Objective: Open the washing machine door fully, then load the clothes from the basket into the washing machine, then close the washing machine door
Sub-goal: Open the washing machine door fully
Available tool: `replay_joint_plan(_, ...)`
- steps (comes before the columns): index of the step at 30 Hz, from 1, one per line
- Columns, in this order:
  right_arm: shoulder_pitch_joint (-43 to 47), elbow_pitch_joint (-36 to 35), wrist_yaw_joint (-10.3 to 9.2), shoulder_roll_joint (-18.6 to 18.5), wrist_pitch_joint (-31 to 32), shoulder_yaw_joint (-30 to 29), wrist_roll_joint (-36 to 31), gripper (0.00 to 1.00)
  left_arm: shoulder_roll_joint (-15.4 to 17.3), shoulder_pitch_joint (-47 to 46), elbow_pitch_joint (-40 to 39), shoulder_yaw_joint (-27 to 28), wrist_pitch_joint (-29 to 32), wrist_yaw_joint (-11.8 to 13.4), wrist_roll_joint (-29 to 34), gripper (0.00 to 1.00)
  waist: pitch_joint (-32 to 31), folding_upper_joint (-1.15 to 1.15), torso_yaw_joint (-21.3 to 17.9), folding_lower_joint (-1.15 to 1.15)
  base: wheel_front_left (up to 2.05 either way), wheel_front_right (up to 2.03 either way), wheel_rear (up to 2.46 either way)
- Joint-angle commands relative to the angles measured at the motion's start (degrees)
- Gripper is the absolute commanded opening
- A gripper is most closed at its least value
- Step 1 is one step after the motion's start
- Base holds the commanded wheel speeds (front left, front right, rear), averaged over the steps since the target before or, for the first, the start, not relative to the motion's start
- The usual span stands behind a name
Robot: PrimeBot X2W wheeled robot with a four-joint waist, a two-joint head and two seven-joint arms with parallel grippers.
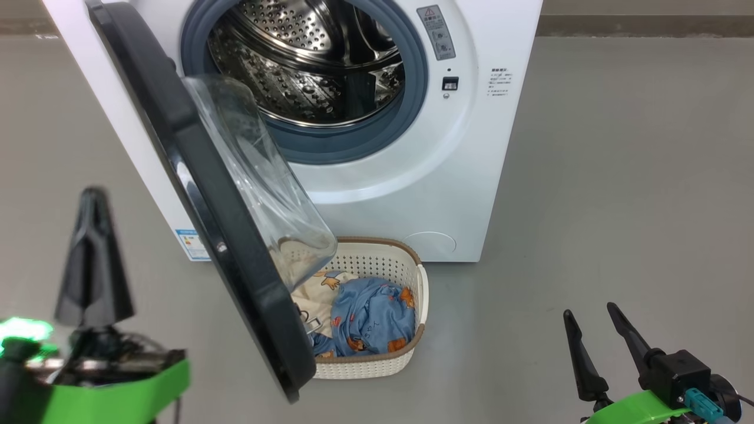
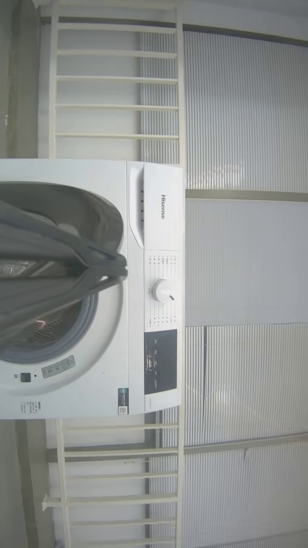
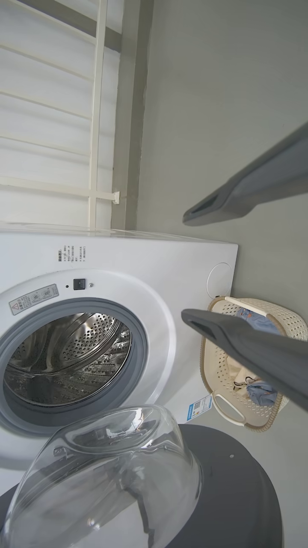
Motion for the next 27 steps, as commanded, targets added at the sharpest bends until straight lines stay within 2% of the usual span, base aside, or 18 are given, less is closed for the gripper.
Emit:
replay_joint_plan(1, 0.0, -1.2, 0.10, -0.1, -0.7, 1.4, -0.5, 1.00, 0.5, -2.4, -2.5, 0.5, -0.3, -0.1, 0.8, 0.00, -0.1, 0.00, 0.0, 0.00, 0.00, 0.00, 0.00)
replay_joint_plan(7, 0.1, -0.5, 0.10, -0.1, -0.7, 1.9, -0.2, 1.00, 0.6, -4.2, -7.4, -9.3, -0.3, -0.1, 1.5, 0.00, -0.4, 0.00, -0.2, 0.00, 0.00, 0.00, 0.00)
replay_joint_plan(13, 0.0, -0.1, 0.10, -0.1, -0.7, 1.8, -0.2, 1.00, 1.3, -4.7, -7.3, -19.2, 0.4, -0.2, 0.9, 0.00, -0.3, 0.00, -0.4, 0.00, 0.00, 0.00, 0.00)
replay_joint_plan(27, -0.2, 0.4, 0.10, -0.1, -0.7, 2.0, -0.3, 1.00, 1.4, -1.1, 0.5, -27.4, 1.5, -0.2, -1.2, 0.00, 0.2, 0.00, -0.3, 0.00, 0.00, 0.00, 0.00)
